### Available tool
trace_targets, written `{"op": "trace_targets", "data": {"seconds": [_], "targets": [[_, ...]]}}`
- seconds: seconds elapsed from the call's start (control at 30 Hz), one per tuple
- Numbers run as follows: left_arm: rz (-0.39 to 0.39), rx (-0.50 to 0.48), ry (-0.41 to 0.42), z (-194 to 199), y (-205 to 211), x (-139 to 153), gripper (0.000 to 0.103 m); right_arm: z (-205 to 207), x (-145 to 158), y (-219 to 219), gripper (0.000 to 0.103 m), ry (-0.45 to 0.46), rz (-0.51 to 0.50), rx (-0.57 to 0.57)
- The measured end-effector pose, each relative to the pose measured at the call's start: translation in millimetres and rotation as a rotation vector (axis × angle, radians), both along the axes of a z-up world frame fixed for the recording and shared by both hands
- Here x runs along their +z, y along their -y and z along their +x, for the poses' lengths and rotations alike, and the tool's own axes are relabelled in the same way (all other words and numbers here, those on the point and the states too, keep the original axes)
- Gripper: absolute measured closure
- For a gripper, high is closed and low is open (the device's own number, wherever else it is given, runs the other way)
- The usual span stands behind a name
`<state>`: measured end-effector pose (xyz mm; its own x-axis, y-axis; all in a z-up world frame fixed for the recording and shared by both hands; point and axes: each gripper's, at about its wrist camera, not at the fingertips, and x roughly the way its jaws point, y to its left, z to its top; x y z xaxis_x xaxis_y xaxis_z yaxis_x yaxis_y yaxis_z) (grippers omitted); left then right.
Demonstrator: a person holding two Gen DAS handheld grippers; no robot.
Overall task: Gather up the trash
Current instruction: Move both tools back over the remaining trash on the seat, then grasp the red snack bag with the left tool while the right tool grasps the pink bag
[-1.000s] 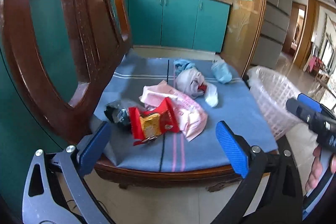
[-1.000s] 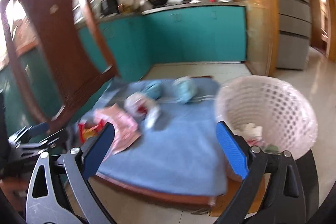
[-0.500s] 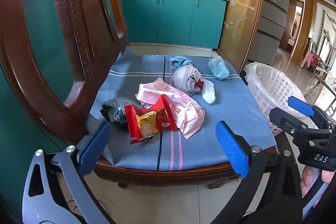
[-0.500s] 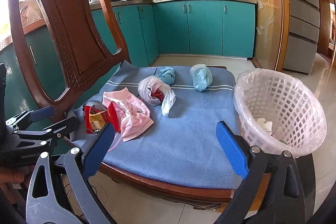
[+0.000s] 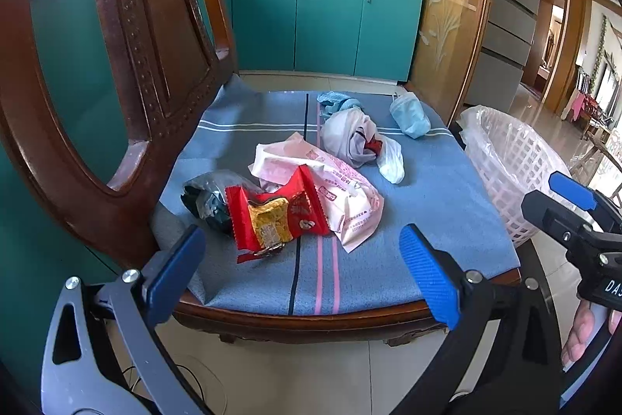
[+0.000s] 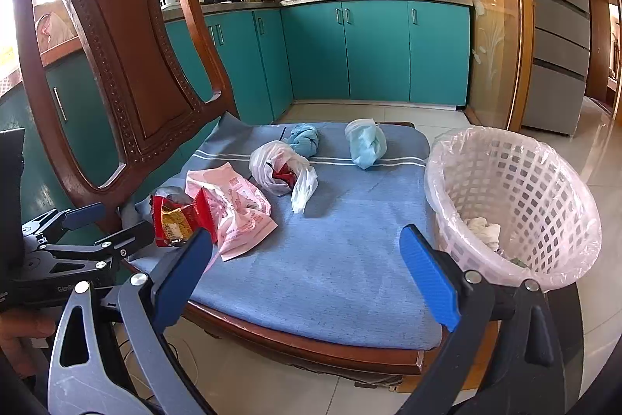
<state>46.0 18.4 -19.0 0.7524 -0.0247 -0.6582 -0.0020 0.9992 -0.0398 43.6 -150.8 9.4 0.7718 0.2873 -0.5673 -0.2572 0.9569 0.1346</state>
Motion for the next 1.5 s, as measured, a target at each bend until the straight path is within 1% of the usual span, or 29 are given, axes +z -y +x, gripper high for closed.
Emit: {"op": "trace_targets", "data": {"seconds": [0.27, 0.4, 0.6, 0.67, 0.73, 0.87, 0.9, 0.93, 0.97, 1.0, 1.03, 1.1, 1.2, 1.3, 1.37, 1.4, 1.47, 1.5], "targets": [[0.003, 0.01, -0.021, 6.7, -1.2, -7.9, 0.004, 0.3, -0.5, 2.3, 0.008, -0.004, -0.001, 0.003], [-0.011, 0.043, -0.065, 21.0, -9.2, -21.7, 0.004, 1.5, -3.0, 2.1, 0.008, -0.011, -0.002, 0.009], [-0.012, 0.083, -0.091, 46.7, -20.5, -38.1, 0.005, 6.2, -8.5, -7.3, 0.008, -0.032, -0.008, 0.025], [-0.026, 0.095, -0.101, 53.2, -23.6, -42.7, 0.007, 7.6, -9.1, -9.9, 0.008, -0.035, -0.009, 0.028], [-0.057, 0.094, -0.108, 62.2, -27.4, -47.0, 0.01, 9.2, -10.3, -12.7, 0.008, -0.04, -0.009, 0.033], [-0.066, 0.094, -0.12, 74.7, -29.9, -53.1, 0.016, 14.3, -11.8, -20.4, 0.008, -0.039, -0.019, 0.048], [-0.076, 0.086, -0.126, 76.5, -29.4, -54.2, 0.022, 17.6, -12.4, -23.4, 0.008, -0.038, -0.024, 0.054], [-0.079, 0.073, -0.129, 77.8, -27.8, -54.7, 0.026, 21.5, -13.3, -26.5, 0.008, -0.038, -0.028, 0.06], [-0.072, 0.064, -0.125, 78.0, -26.3, -54.2, 0.037, 26.8, -15.0, -30.7, 0.008, -0.04, -0.037, 0.068], [-0.067, 0.053, -0.121, 78.4, -24.7, -53.4, 0.053, 31.7, -17.1, -34.6, 0.008, -0.045, -0.047, 0.077], [-0.08, 0.029, -0.13, 78.4, -23.0, -53.3, 0.077, 37.0, -19.7, -39.8, 0.008, -0.052, -0.06, 0.09], [-0.113, -0.002, -0.152, 75.4, -22.3, -52.7, 0.085, 47.8, -27.5, -48.9, 0.008, -0.071, -0.081, 0.115], [-0.097, -0.024, -0.105, 61.6, -21.6, -35.0, 0.091, 61.9, -37.3, -59.2, 0.008, -0.101, -0.083, 0.131], [-0.119, -0.034, -0.051, 43.9, -29.4, -14.3, 0.093, 73.3, -40.0, -66.8, 0.008, -0.095, -0.089, 0.132], [-0.127, -0.037, 0.004, 28.1, -35.8, 3.9, 0.094, 81.0, -42.3, -72.3, 0.009, -0.094, -0.094, 0.14], [-0.127, -0.028, 0.027, 22.9, -38.9, 10.1, 0.094, 86.8, -45.1, -76.2, 0.012, -0.097, -0.101, 0.144], [-0.166, -0.003, 0.097, 9.4, -52.6, 26.2, 0.094, 96.8, -48.9, -81.2, 0.017, -0.115, -0.103, 0.155], [-0.18, 0.009, 0.129, 5.3, -57.3, 33.1, 0.094, 103.6, -52.3, -86.0, 0.023, -0.127, -0.099, 0.171]]}}
